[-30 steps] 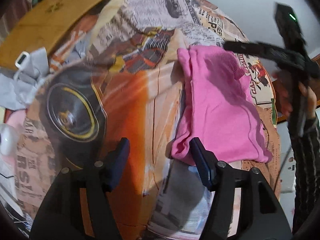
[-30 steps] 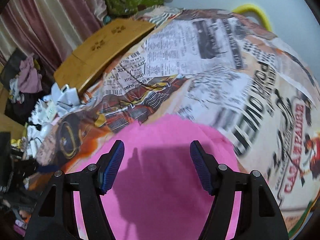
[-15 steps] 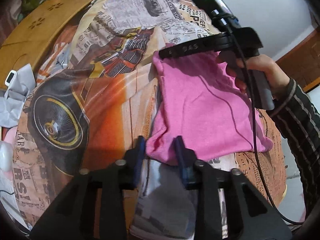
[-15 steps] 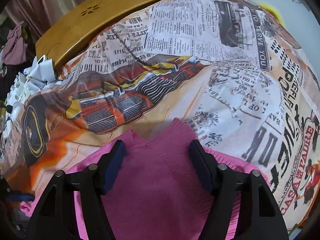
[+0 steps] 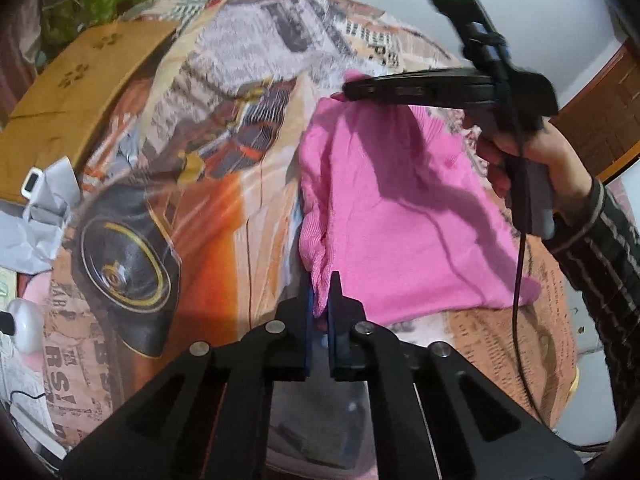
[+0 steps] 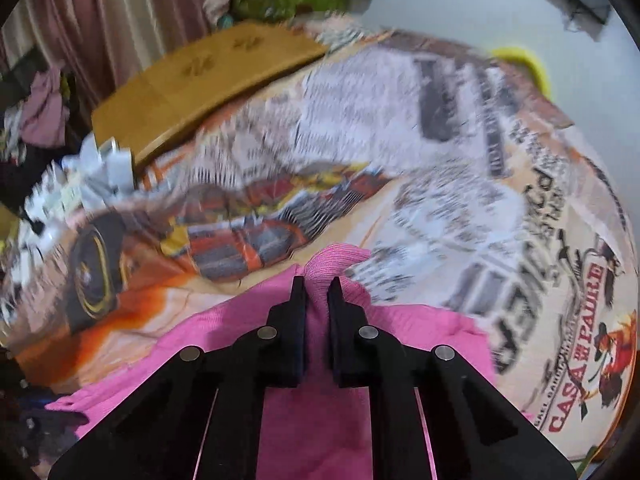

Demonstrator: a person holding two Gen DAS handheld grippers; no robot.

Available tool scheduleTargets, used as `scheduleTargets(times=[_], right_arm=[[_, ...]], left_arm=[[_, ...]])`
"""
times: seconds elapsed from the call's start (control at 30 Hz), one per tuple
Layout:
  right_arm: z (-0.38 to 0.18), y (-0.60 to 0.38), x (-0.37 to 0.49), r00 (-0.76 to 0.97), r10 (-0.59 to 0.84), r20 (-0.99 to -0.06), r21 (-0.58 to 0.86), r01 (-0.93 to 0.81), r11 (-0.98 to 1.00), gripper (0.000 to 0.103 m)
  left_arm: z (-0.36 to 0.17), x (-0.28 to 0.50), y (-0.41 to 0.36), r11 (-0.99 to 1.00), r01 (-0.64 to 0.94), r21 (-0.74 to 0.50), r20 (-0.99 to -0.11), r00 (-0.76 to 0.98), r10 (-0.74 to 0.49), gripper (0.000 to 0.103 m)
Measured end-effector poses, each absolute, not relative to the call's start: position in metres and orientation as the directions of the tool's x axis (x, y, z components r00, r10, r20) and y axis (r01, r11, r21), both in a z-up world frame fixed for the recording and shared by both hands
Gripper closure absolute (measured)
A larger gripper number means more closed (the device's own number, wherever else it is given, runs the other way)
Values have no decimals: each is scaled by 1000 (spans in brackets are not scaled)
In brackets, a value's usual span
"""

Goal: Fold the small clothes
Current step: 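Lift the held edge with the right tool and fold it over, then open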

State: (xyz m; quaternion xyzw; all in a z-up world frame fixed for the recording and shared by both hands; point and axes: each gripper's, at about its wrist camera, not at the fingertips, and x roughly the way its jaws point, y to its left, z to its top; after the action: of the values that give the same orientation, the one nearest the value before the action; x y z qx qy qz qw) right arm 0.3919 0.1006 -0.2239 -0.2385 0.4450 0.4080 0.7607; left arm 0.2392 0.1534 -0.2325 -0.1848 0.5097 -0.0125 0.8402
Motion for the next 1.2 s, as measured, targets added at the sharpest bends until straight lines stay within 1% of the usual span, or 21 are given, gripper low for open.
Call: scheduleTargets(times=[0.13,0.3,0.43,0.6,0.77,0.93,1.1,1.2], right_arm=[[-192,74,396,302,461,-834,33,-807,589,95],[-162,30,396,345,493,-798,55,-774,630,95],[-149,-10,396,371,509,-777,81,-744,664,95],[-145,-65,400,395,502,-769,103,-699,707,95],[-159,-109,406,392,483,-783,127,-660,741,95],[-186,-144,415,369,474,-800,167,-621,766,95],[-204,-172,418,363,478,-800,197,-593,780,95],[-216,-182,421,359,468,-807,204,-575,792,94]], left_arm=[[-202,240,142,936,-137,-325,-822,530,-208,99],[-162,245,104,945,-54,-324,-781,578,-235,99],[-139,253,63,944,29,-329,-763,582,-283,99],[-127,268,11,937,115,-329,-761,556,-335,99],[-142,286,-39,921,181,-344,-788,478,-388,99],[-177,301,-81,900,225,-375,-824,363,-434,99],[-217,315,-107,885,223,-409,-849,263,-459,99],[-233,321,-120,890,228,-395,-865,234,-444,99]])
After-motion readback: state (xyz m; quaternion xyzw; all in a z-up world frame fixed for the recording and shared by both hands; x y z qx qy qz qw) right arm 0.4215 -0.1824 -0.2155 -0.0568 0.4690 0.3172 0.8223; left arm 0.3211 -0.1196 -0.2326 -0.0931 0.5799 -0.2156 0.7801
